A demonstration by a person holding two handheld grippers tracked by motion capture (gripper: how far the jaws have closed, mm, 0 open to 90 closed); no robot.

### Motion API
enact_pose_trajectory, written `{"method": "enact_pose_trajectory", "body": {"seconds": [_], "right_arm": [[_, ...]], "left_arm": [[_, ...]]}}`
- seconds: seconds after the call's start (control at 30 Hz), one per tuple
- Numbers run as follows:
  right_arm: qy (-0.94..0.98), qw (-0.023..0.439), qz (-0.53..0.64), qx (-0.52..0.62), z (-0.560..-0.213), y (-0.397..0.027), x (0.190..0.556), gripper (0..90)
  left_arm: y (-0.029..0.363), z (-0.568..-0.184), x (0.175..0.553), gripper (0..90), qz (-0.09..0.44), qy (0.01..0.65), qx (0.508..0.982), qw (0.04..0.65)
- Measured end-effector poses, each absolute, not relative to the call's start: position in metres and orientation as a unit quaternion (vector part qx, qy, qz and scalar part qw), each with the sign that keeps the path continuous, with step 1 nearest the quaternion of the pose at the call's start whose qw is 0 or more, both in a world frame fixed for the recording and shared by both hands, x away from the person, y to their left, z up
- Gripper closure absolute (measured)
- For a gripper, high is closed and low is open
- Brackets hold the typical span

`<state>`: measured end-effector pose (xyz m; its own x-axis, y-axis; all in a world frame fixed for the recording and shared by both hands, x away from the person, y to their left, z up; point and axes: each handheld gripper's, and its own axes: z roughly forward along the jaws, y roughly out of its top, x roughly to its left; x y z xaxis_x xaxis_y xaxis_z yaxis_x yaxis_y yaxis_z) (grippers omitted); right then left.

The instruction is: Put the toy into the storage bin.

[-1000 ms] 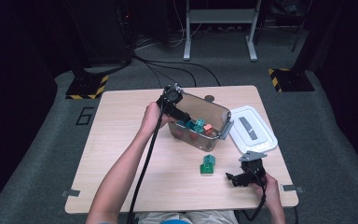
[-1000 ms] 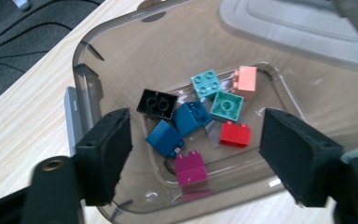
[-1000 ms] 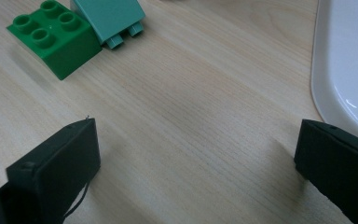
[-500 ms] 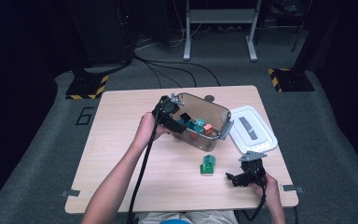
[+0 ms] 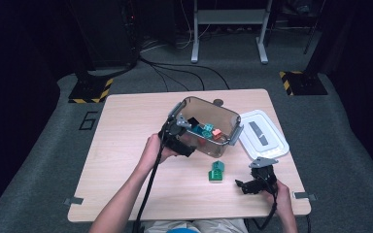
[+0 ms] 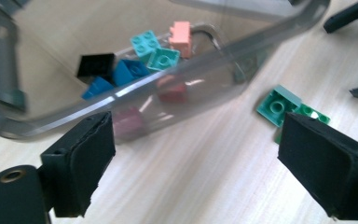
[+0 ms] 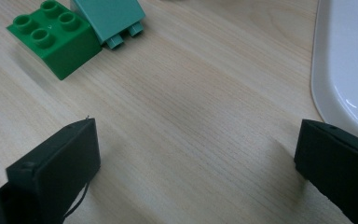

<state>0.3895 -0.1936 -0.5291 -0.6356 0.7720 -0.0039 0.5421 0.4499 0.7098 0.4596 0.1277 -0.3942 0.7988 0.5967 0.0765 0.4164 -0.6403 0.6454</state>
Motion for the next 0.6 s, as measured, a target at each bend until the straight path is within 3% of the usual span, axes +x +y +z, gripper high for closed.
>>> {"method": "enact_pose_trajectory", "body": {"seconds": [0.6], "right_arm": [[0.835,0.167,0.346,0.393,-0.529,-0.194,0.39,0.0]], "left_arm": [[0.103,-0.448,0.442,8.6,0.102,0.241,0.911,0.319]]}}
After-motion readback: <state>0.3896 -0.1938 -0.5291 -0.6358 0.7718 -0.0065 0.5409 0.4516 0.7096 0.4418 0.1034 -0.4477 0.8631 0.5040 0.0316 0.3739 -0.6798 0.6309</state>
